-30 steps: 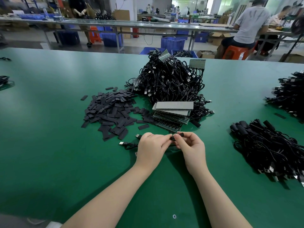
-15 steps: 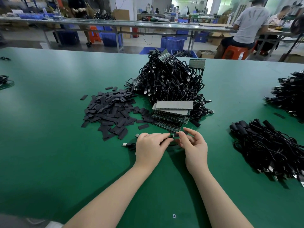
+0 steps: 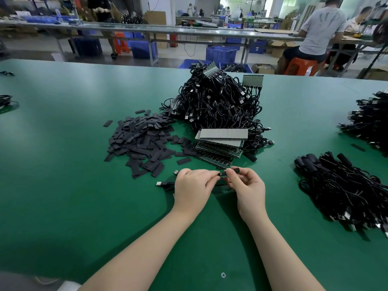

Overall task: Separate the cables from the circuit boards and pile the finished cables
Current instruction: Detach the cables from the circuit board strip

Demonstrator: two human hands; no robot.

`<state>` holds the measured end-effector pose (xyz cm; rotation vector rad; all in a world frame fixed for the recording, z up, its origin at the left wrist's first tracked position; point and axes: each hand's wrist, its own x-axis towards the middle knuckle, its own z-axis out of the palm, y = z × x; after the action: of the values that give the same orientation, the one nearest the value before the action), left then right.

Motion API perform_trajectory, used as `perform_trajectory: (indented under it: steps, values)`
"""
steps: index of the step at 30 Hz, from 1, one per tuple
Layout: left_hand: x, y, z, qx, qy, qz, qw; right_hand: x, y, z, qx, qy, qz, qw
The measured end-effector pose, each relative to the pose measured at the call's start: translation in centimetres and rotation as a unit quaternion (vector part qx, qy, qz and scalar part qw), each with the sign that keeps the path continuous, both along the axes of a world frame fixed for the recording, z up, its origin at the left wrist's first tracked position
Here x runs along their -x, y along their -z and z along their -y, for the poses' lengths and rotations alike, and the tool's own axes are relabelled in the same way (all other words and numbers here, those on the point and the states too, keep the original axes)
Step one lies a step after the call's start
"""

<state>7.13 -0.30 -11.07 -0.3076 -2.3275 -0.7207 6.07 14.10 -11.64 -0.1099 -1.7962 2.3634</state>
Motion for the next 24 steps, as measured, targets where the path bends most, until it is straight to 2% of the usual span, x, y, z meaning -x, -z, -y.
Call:
perform_trajectory:
  steps: [5,11,17,24]
  values:
    - [-0.09,0.07,-0.18,0.023,0.013,0.006,1.000,-0.05,-0.33,-0.06,0.010,0.006,-0.005,1.000]
    - [-0.03,-0.10,-0.39,0.026,0.027,0.006,0.999,-0.24,-0.27,0.18,-0.015,-0.035,-0.023,0.999]
    - [-0.01,-0.05,-0.19,-0.006,0.031,-0.010,0.999,-0.25,-0.27,-0.09,0.000,-0.027,-0.019,0.999]
    - [-0.03,-0.12,-0.18,-0.018,0.016,-0.011,1.000,-0.28,-0.71,-0.14,0.081,-0.068,0.016,0.994]
